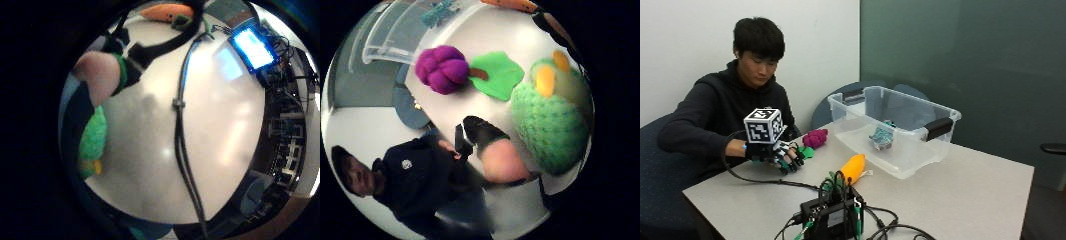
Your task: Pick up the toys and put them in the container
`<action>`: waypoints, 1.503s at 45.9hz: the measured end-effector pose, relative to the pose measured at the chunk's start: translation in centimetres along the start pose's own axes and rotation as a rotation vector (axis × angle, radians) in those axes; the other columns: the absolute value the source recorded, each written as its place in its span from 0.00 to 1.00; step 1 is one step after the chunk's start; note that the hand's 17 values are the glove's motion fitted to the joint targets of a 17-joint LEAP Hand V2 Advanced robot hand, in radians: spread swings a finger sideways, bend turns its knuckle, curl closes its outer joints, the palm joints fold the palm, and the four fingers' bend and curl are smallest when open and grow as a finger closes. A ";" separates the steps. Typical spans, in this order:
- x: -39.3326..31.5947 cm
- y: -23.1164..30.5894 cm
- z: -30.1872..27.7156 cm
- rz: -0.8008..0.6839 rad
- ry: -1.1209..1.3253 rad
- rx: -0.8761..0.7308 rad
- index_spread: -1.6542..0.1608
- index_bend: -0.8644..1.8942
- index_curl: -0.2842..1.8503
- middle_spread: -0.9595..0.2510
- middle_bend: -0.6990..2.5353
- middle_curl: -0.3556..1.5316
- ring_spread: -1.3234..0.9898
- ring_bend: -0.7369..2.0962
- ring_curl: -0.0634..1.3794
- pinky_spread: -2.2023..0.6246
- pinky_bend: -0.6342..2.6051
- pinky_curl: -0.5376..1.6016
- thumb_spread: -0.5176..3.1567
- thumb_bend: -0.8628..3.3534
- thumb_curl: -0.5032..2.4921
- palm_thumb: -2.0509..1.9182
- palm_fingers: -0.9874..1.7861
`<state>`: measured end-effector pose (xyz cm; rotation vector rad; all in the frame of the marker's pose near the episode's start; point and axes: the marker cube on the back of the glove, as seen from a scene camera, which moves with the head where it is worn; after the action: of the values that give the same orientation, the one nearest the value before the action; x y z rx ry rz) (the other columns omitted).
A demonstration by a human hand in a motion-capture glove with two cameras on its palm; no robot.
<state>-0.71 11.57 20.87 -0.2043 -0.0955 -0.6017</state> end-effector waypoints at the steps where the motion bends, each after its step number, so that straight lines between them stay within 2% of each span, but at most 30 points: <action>1: 0.0 0.0 0.2 0.001 0.008 0.022 0.81 0.36 0.26 0.76 0.31 0.42 0.51 0.53 0.21 0.78 0.47 0.40 0.48 0.20 0.28 0.52 0.47; 4: 0.0 -0.2 0.4 0.000 0.018 0.100 0.81 0.35 0.25 0.75 0.31 0.42 0.49 0.58 0.23 0.75 0.50 0.40 0.48 0.21 0.29 0.54 0.54; 5: 0.0 -0.3 0.3 -0.004 0.017 0.122 0.81 0.34 0.24 0.74 0.31 0.42 0.48 0.61 0.25 0.73 0.52 0.41 0.49 0.22 0.29 0.55 0.60; 8: -0.1 -0.8 0.3 -0.023 0.009 0.158 0.81 0.34 0.23 0.71 0.36 0.44 0.47 0.64 0.26 0.69 0.53 0.41 0.50 0.24 0.30 0.59 0.71; 15: -0.5 -2.2 -0.2 -0.028 -0.027 0.152 0.81 0.38 0.24 0.67 0.43 0.50 0.45 0.71 0.34 0.66 0.52 0.44 0.51 0.26 0.32 0.65 0.80; 22: -1.1 -4.0 -4.3 0.006 -0.093 0.196 0.80 0.40 0.27 0.65 0.47 0.54 0.45 0.74 0.38 0.65 0.54 0.46 0.44 0.25 0.35 0.67 0.79; 40: -5.7 -9.2 -17.4 -0.046 -0.048 0.347 0.79 0.43 0.32 0.63 0.50 0.59 0.45 0.77 0.42 0.65 0.55 0.49 0.40 0.23 0.38 0.68 0.76; 48: -10.5 -15.0 -23.0 -0.106 -0.114 0.378 0.79 0.43 0.34 0.62 0.50 0.60 0.45 0.77 0.42 0.65 0.56 0.49 0.40 0.23 0.39 0.68 0.75; 54: -13.1 -20.0 -24.8 -0.049 -0.160 0.345 0.79 0.42 0.35 0.62 0.50 0.61 0.45 0.77 0.43 0.64 0.56 0.50 0.40 0.22 0.39 0.68 0.74; 59: -14.4 -23.4 -24.4 0.022 -0.175 0.297 0.79 0.40 0.36 0.62 0.48 0.61 0.45 0.76 0.42 0.65 0.56 0.50 0.42 0.21 0.38 0.67 0.72; 63: -14.2 -25.1 -23.2 0.047 -0.214 0.146 0.79 0.37 0.36 0.62 0.45 0.59 0.45 0.74 0.41 0.64 0.56 0.50 0.45 0.20 0.37 0.64 0.65; 65: -15.1 -25.1 -22.1 0.016 -0.209 0.086 0.79 0.36 0.36 0.63 0.38 0.56 0.45 0.71 0.41 0.65 0.57 0.51 0.45 0.18 0.35 0.61 0.48; 66: -15.5 -25.0 -21.7 0.000 -0.211 0.071 0.78 0.39 0.38 0.65 0.35 0.55 0.46 0.65 0.38 0.67 0.55 0.51 0.45 0.17 0.34 0.58 0.33; 67: -15.7 -24.9 -21.5 -0.012 -0.220 0.065 0.78 0.41 0.40 0.66 0.35 0.55 0.47 0.62 0.39 0.68 0.55 0.52 0.45 0.18 0.33 0.58 0.29; 69: -15.3 -24.6 -21.3 -0.026 -0.244 0.070 0.78 0.41 0.38 0.68 0.32 0.52 0.48 0.57 0.34 0.70 0.53 0.49 0.46 0.18 0.32 0.56 0.27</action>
<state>-26.66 -4.45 1.83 -0.2080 -0.3549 -0.5964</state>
